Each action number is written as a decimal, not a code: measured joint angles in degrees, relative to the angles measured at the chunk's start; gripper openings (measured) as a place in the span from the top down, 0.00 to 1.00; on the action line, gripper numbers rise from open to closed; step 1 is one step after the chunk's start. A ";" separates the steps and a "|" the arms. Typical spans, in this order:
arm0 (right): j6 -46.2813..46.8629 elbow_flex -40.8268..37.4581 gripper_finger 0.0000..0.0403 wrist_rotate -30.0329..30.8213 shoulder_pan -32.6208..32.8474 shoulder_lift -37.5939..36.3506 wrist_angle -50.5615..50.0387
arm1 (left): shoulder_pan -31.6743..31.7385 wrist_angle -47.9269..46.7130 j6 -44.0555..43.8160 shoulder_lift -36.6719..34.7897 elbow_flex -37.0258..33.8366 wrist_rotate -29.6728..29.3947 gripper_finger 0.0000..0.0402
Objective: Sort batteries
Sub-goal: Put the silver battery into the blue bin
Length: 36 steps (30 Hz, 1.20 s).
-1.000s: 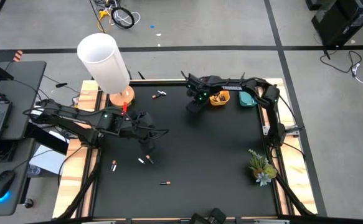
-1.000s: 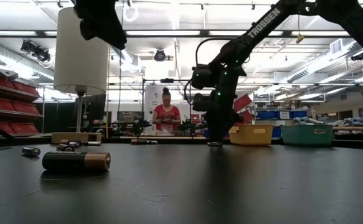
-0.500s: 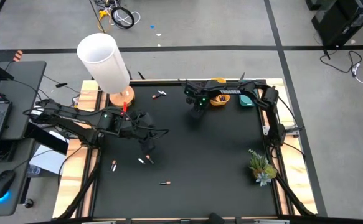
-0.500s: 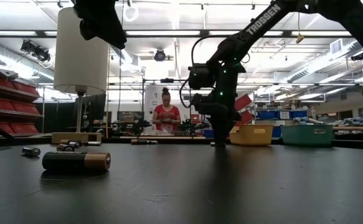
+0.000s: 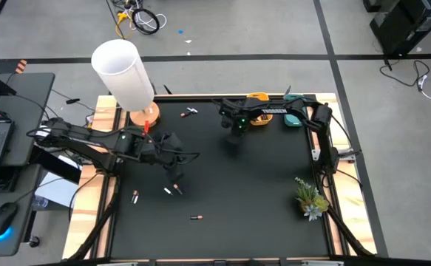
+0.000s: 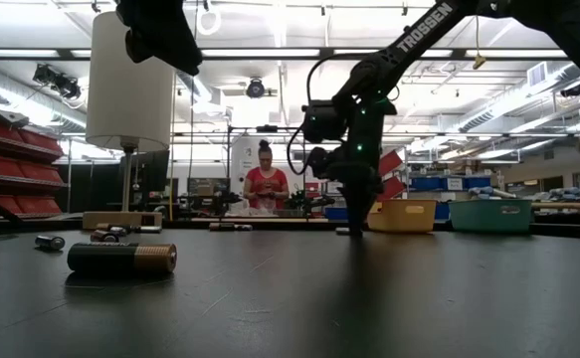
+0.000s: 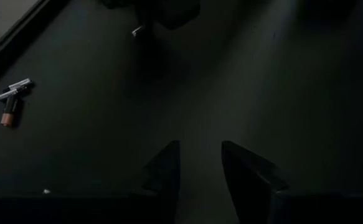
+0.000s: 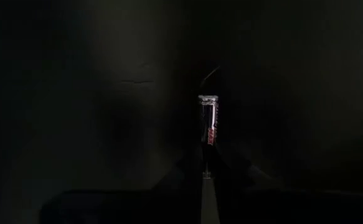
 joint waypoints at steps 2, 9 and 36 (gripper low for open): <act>-0.29 -0.03 0.96 -0.90 -0.05 -0.24 -0.95 | 0.00 0.34 -0.31 -0.15 0.00 0.00 0.67; -1.94 -0.43 1.00 -4.01 -0.08 -4.68 -5.53 | 0.00 1.01 -0.26 -0.08 0.00 0.00 0.67; -5.23 -0.36 0.62 -7.16 -1.14 -3.28 -1.26 | -0.58 8.49 -6.05 0.13 0.00 -3.92 0.67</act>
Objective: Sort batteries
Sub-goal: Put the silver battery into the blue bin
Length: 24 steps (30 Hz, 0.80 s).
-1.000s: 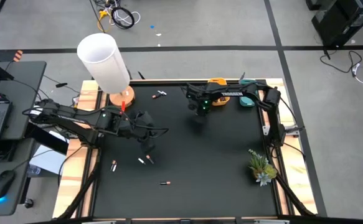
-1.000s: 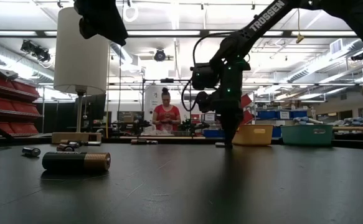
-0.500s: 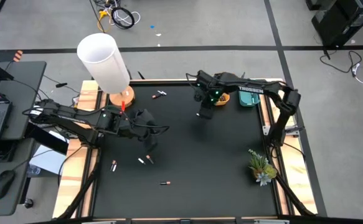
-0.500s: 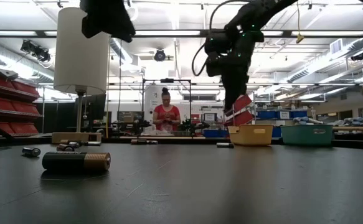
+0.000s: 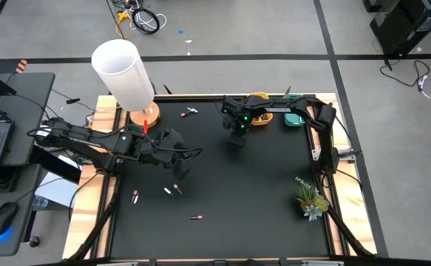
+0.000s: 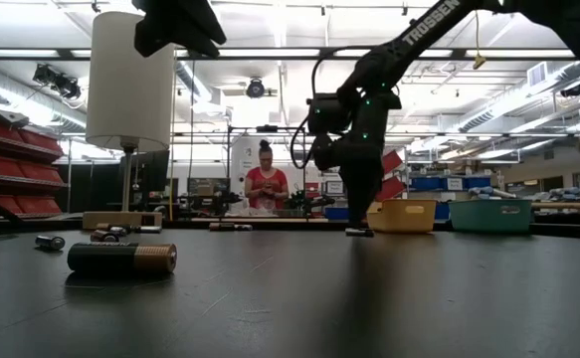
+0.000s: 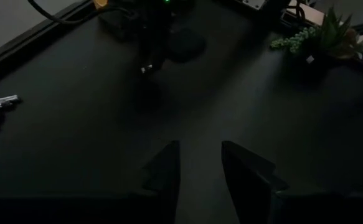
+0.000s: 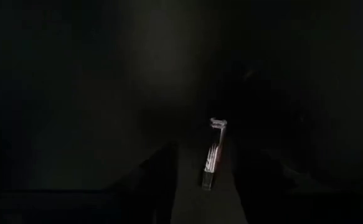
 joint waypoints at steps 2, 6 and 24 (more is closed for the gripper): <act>-0.26 0.01 0.62 0.81 0.04 -0.04 0.40 | -0.14 0.00 0.00 0.01 0.00 0.00 0.67; -0.34 -0.02 0.64 1.38 0.07 -0.02 0.95 | -0.14 -0.06 0.02 0.01 0.00 -0.13 0.67; -3.53 -7.42 0.96 5.34 2.37 -0.44 9.28 | -0.16 -0.10 -0.19 0.00 0.00 -0.25 0.67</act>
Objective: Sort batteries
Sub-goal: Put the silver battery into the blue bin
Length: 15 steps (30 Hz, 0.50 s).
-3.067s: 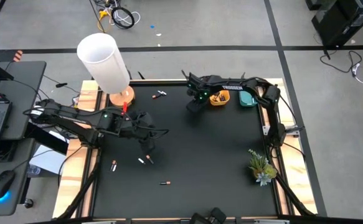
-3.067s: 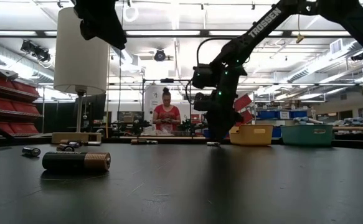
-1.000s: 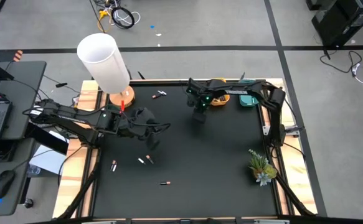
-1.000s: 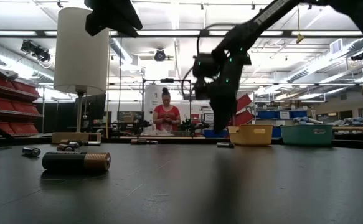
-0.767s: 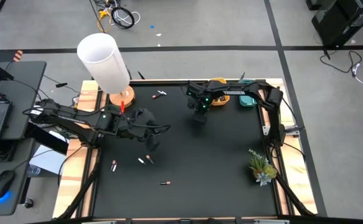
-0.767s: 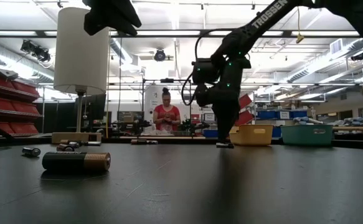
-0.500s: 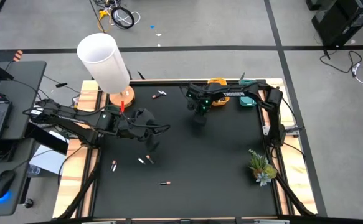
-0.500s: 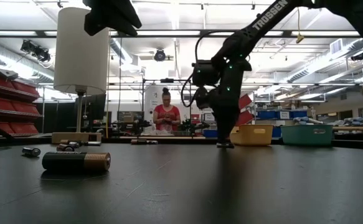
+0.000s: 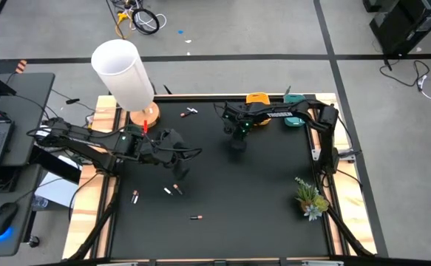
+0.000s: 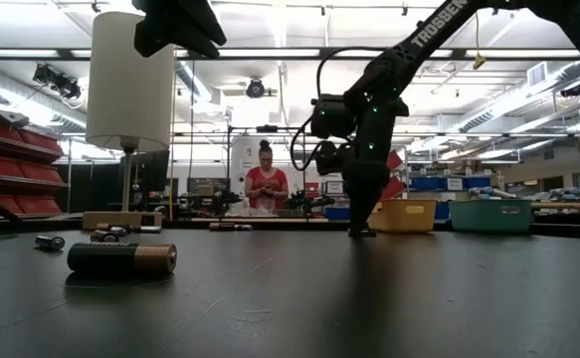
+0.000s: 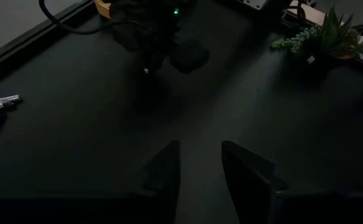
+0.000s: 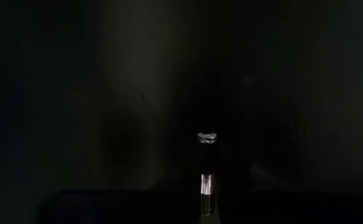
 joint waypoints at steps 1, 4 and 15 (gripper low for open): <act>-0.46 -0.01 0.96 -0.03 0.18 0.01 0.08 | 0.00 0.02 -0.15 0.00 0.00 -0.03 0.67; -1.25 -0.04 0.96 -0.17 0.65 0.04 0.21 | 0.00 0.01 -0.09 0.00 0.00 -0.64 0.67; -2.77 6.53 0.96 -6.74 -0.11 -2.29 -8.08 | 0.04 4.62 -0.24 0.00 0.00 -1.84 0.67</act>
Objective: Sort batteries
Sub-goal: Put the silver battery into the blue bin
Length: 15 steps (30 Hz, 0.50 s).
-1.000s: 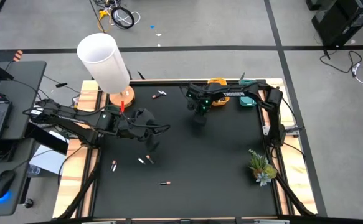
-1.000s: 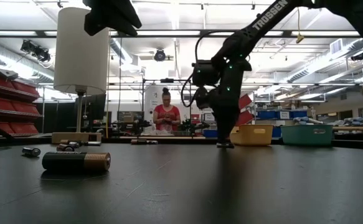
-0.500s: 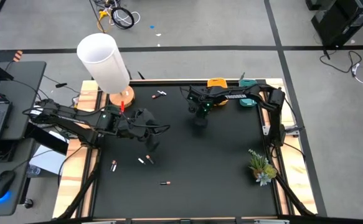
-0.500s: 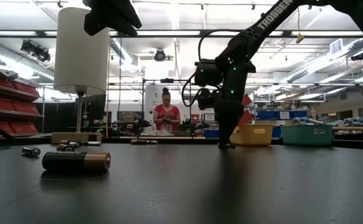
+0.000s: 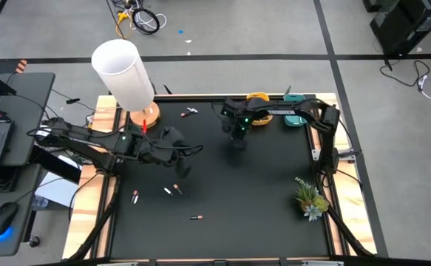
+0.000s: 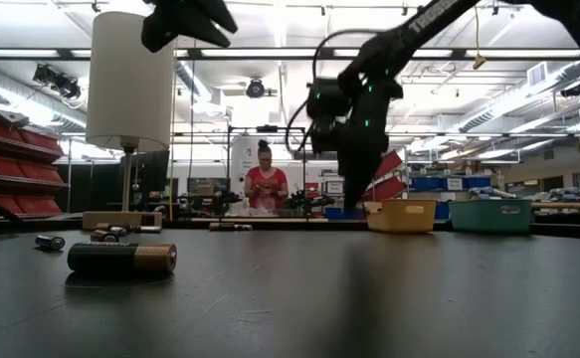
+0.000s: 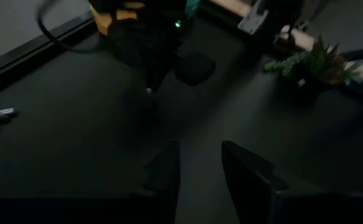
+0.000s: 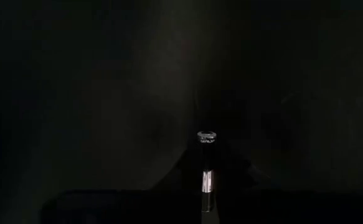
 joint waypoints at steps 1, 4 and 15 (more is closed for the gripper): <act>0.02 0.54 0.96 -0.50 -0.31 -0.68 -0.99 | 0.00 0.84 0.04 0.00 0.00 -0.51 0.67; 0.06 0.81 0.96 -0.68 -0.95 -2.04 -3.61 | 0.00 3.75 0.16 0.00 0.00 -3.42 0.67; -0.07 1.01 0.96 0.52 -7.32 -12.94 -12.06 | 0.04 7.54 1.88 0.00 0.00 -7.18 0.67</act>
